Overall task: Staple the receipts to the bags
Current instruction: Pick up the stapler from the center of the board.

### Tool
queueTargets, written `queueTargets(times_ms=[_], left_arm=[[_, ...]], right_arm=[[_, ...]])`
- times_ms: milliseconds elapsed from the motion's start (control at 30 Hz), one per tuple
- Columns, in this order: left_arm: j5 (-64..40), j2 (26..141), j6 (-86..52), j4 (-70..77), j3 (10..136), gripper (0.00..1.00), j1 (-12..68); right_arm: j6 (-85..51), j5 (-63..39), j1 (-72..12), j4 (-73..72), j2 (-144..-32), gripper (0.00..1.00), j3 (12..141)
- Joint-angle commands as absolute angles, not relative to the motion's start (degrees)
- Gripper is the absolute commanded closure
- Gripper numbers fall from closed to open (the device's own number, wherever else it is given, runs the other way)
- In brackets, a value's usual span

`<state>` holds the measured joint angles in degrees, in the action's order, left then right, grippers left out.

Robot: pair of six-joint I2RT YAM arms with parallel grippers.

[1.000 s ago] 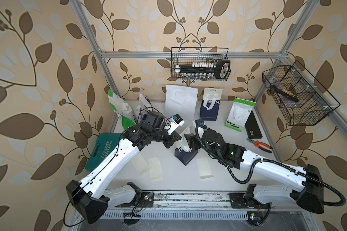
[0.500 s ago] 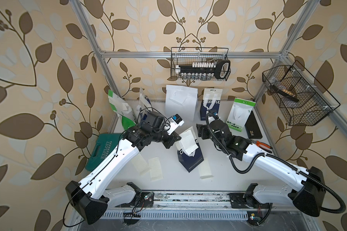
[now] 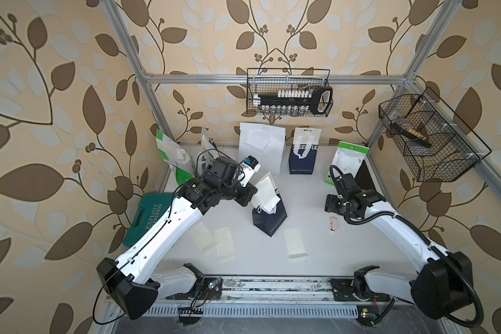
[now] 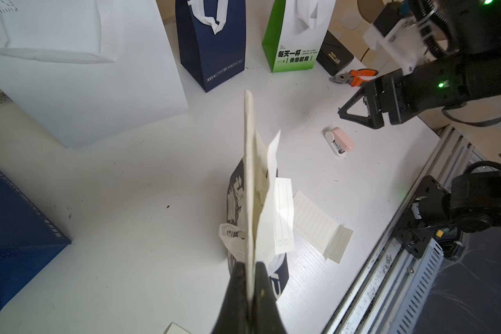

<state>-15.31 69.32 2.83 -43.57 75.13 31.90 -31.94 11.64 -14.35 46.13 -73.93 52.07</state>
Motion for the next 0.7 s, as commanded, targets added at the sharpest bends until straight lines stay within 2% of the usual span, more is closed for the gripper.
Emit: queueTargets(times_ms=[0, 233, 467, 667], left_arm=[[-14.9, 69.2, 1.0, -42.7, 76.0, 1.00, 32.2], [-15.8, 68.5, 1.0, -42.3, 75.1, 1.00, 32.2], [-16.8, 68.7, 1.1, -42.1, 75.0, 1.00, 32.3], [-16.9, 69.0, 1.2, -42.3, 75.3, 1.00, 32.2]], right_arm=[[-32.8, 8.7, -13.2, 48.5, -79.7, 0.26, 50.7], [-33.8, 11.8, -13.2, 45.7, -90.6, 0.36, 53.0], [-32.6, 14.1, -13.2, 47.7, -93.5, 0.51, 55.8], [-31.3, 15.3, -13.2, 49.7, -95.4, 0.57, 57.6]])
